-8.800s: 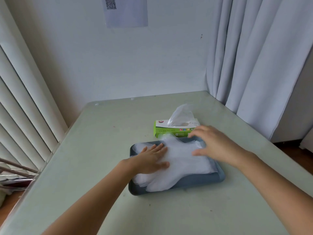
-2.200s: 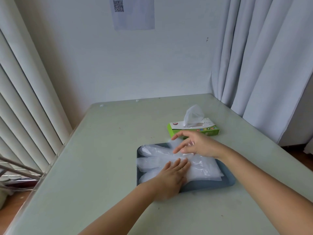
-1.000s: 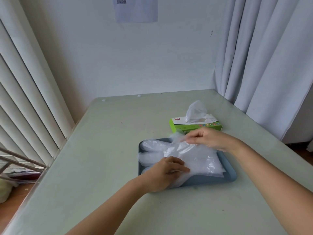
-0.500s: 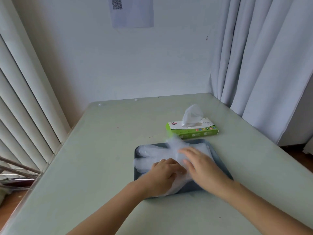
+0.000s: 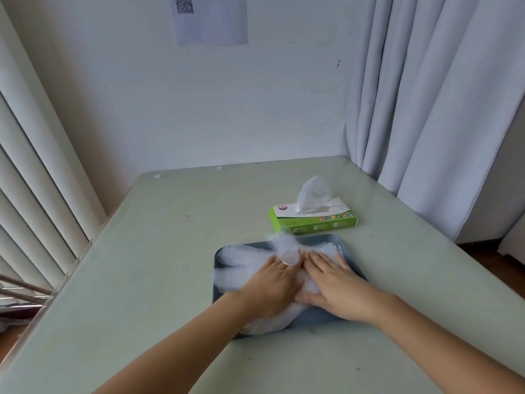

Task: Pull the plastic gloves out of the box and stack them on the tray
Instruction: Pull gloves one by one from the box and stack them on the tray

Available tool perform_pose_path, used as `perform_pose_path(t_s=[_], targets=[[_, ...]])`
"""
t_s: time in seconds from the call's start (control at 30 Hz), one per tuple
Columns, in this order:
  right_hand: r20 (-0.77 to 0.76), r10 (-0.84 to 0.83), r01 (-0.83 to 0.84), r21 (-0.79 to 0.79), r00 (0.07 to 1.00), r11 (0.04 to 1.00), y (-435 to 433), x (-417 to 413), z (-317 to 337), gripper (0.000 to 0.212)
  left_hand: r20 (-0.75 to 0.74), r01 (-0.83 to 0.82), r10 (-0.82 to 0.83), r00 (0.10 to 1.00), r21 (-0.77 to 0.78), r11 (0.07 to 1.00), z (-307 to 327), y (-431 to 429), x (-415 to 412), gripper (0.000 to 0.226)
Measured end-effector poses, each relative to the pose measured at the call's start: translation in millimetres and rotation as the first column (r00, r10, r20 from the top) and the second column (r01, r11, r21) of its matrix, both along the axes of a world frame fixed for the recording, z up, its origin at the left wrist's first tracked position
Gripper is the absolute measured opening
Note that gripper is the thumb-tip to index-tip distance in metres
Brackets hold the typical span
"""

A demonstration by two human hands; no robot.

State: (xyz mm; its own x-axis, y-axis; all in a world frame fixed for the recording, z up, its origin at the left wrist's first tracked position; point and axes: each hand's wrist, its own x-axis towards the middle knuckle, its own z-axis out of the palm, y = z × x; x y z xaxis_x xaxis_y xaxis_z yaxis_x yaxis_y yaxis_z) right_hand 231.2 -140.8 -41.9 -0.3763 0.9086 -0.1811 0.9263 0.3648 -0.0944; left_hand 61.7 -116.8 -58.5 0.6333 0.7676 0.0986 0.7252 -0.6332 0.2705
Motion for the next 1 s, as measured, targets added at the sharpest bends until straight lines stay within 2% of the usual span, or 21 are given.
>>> perform_pose_path(t_s=[0.07, 0.13, 0.23, 0.33, 0.43, 0.6, 0.63, 0.7, 0.77, 0.8, 0.87, 1.0], targets=[[0.04, -0.022, 0.023, -0.032, 0.999, 0.999, 0.8, 6.2, -3.5, 0.14, -0.125, -0.03, 0.033, 0.992, 0.027, 0.999, -11.6, 4.9, -8.7, 0.097], [0.07, -0.051, 0.055, -0.06, 0.996, 0.997, 0.4, 11.7, -2.3, 0.142, -0.175, -0.108, 0.105, 0.979, -0.008, 0.994, -16.3, 6.0, -15.9, 0.11], [0.124, -0.074, 0.085, -0.084, 0.989, 0.993, 1.0, 21.5, 2.6, 0.14, -0.166, -0.208, 0.206, 0.964, 0.008, 0.978, -10.5, 2.9, -18.5, 0.109], [0.182, -0.058, 0.077, -0.095, 0.981, 0.992, 2.5, 28.4, 8.1, 0.135, -0.273, -0.2, 0.209, 0.939, 0.064, 0.978, 0.8, 7.2, -21.9, 0.116], [0.204, -0.05, 0.073, -0.105, 0.978, 0.992, 4.4, 31.2, 11.3, 0.132, -0.363, -0.194, 0.181, 0.914, 0.0, 0.981, 11.2, 18.3, -26.4, 0.12], [0.215, -0.06, 0.081, -0.091, 0.975, 0.992, 2.5, 30.5, 24.1, 0.121, -0.346, -0.251, 0.198, 0.917, -0.113, 0.961, 22.0, 29.1, -36.9, 0.128], [0.191, -0.076, 0.09, -0.063, 0.979, 0.994, 4.4, 30.0, 28.9, 0.118, -0.338, -0.263, 0.205, 0.918, -0.133, 0.956, 25.3, 29.3, -38.3, 0.126], [0.057, -0.137, 0.131, 0.093, 0.989, 0.987, 16.3, 30.7, 38.9, 0.105, -0.3, -0.304, 0.244, 0.922, -0.173, 0.937, 32.4, 31.3, -39.7, 0.113], [-0.152, -0.205, 0.239, 0.257, 0.967, 0.937, 37.6, 35.6, 49.4, 0.072, -0.232, -0.345, 0.299, 0.926, -0.193, 0.918, 40.3, 38.7, -38.8, 0.099], [-0.273, -0.231, 0.307, 0.279, 0.934, 0.91, 52.0, 39.4, 53.5, 0.057, -0.194, -0.365, 0.329, 0.924, -0.19, 0.912, 44.0, 45.5, -38.0, 0.094], [-0.445, -0.291, 0.413, 0.207, 0.847, 0.887, 83.6, 49.3, 58.9, 0.044, -0.128, -0.39, 0.372, 0.919, -0.163, 0.906, 53.9, 61.3, -34.7, 0.082], [-0.606, -0.471, 0.546, -0.071, 0.641, 0.835, 144.6, 67.5, 58.3, 0.061, -0.037, -0.372, 0.37, 0.928, -0.117, 0.921, 74.1, 91.2, -19.9, 0.061]])
